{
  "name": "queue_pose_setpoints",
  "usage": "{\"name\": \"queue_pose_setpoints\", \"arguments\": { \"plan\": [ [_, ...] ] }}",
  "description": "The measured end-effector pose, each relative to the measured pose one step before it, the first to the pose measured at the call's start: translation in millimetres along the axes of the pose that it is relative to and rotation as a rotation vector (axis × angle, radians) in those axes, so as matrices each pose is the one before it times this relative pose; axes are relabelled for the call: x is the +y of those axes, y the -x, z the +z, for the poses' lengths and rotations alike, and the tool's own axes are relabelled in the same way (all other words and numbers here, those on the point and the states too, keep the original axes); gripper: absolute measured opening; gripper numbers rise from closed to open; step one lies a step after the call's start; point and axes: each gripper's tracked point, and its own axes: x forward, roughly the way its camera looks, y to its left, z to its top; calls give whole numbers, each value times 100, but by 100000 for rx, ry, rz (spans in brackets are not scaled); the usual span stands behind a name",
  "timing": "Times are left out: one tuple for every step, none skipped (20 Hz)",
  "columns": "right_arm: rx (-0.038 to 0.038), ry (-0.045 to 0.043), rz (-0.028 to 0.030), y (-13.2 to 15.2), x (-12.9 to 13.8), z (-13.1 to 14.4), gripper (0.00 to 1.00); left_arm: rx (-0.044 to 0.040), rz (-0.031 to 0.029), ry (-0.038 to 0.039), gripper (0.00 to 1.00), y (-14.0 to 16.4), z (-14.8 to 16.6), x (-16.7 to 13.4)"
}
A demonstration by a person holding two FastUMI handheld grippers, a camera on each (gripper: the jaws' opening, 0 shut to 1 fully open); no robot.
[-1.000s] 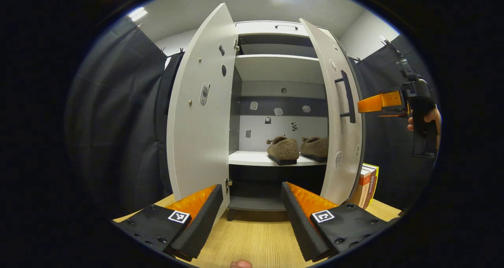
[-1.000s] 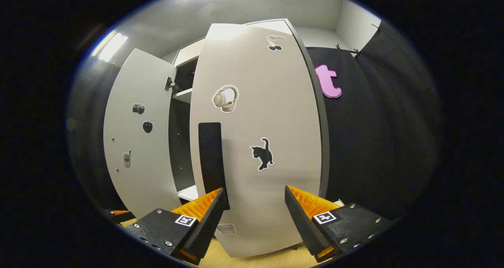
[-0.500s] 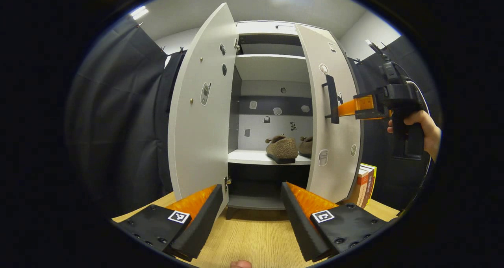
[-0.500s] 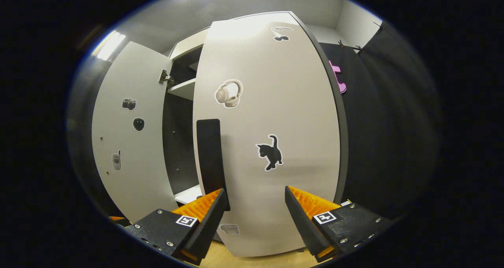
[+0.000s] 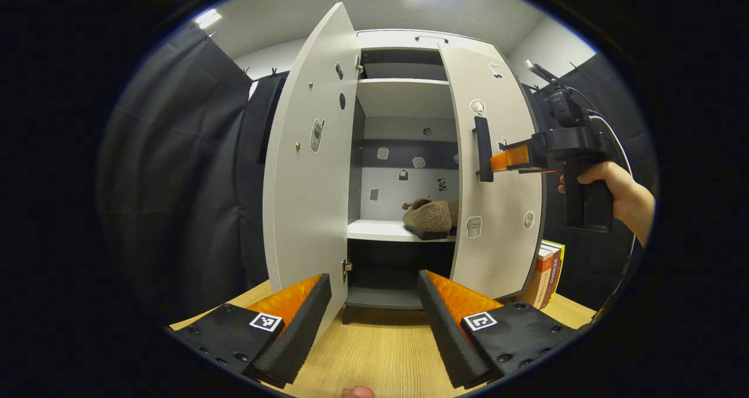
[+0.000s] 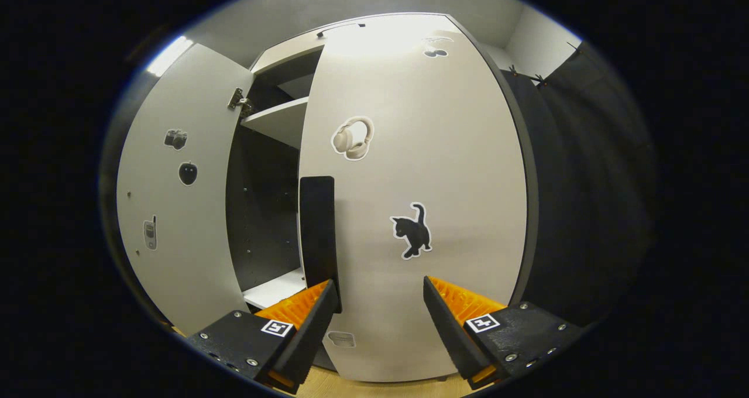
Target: Grab one shoe with the right hand and put it into the shoe cabinet, grab the other shoe with the left hand and put it into the shoe cabinet; then close the right door with the right hand and the left door with the left hand.
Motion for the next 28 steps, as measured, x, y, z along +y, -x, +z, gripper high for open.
{"name": "queue_pose_setpoints", "arguments": {
  "plan": [
    [102, -589, -55, -72, 12, -48, 92, -46, -83, 79, 97, 10, 11, -18],
    [-99, -690, -423, -6, -74, -12, 92, 59, -105, 304, 97, 3, -18, -17],
    [-125, -322, -427, 8, -28, -13, 92, -7, -159, 465, 97, 120, 63, -5],
    [-108, 257, -286, 18, -26, -5, 92, 198, -198, 510, 94, 67, 16, -7],
    [97, 314, -567, 86, -86, 2, 92, 317, 45, 404, 97, -19, -92, -21],
    [93, 150, -986, 144, -213, 19, 92, 295, 50, 381, 94, -15, 18, 27],
    [-398, 137, -961, 237, -297, 163, 93, 137, 37, 281, 94, -46, -49, 108],
    [-1298, -562, -43, 466, -138, 419, 93, -44, 228, 28, 96, -66, 80, 123],
    [-1378, -851, 73, 695, -124, 407, 93, -190, 215, -195, 96, 89, 100, 50],
    [-975, -238, -269, 886, -303, 272, 93, -169, 104, -321, 96, 42, 138, 20],
    [-1034, 595, -816, 852, -408, 192, 93, -4, -14, -289, 96, 403, 101, -44],
    [-1212, 1275, -982, 914, -509, 213, 93, -163, -281, -27, 97, 83, 84, -107],
    [-722, 1579, -1151, 811, -544, 5, 93, -201, -305, -77, 94, -63, 66, -81],
    [-408, 1265, -1349, 948, -650, -61, 93, -6, -155, -215, 94, -19, 128, -60],
    [-394, 759, -1220, 894, -516, -166, 93, -65, -547, -153, 97, 149, 119, -208],
    [-75, 224, -723, 967, -377, -160, 93, -220, -326, 131, 94, -9, 193, -186],
    [255, -25, -515, 909, -286, -372, 93, -261, -71, 21, 94, -74, 96, -128],
    [599, 349, -1245, 999, -425, -422, 93, -152, -312, 133, 94, -93, 145, -225],
    [563, 449, -1536, 892, -402, -572, 93, 276, -460, 82, 97, -100, 42, -278],
    [368, 223, -1654, 950, -315, -558, 93, 104, -596, 170, 94, -86, -24, -232],
    [10, 21, -1005, 928, -148, -552, 93, 292, -716, 428, 97, -59, 6, -288],
    [325, -306, -1334, 995, -161, -679, 93, 112, -713, 335, 96, 18, -40, -273],
    [691, -217, -787, 783, -95, -849, 93, -66, -185, -210, 99, 28, 37, -149],
    [1355, -230, -487, 701, -115, -906, 93, -73, -118, -381, 96, -89, 27, -139],
    [1252, -658, -546, 669, -209, -907, 93, -326, -174, -214, 97, -12, 157, -135],
    [295, -947, 238, 810, -63, -647, 93, -414, -74, -51, 94, -67, 178, -80],
    [-1238, -389, 184, 708, -34, -365, 93, -468, -191, 109, 94, 80, 73, -104],
    [-1476, 514, -778, 623, -377, -317, 93, -224, -289, 244, 96, -53, 93, -71]
  ]
}}
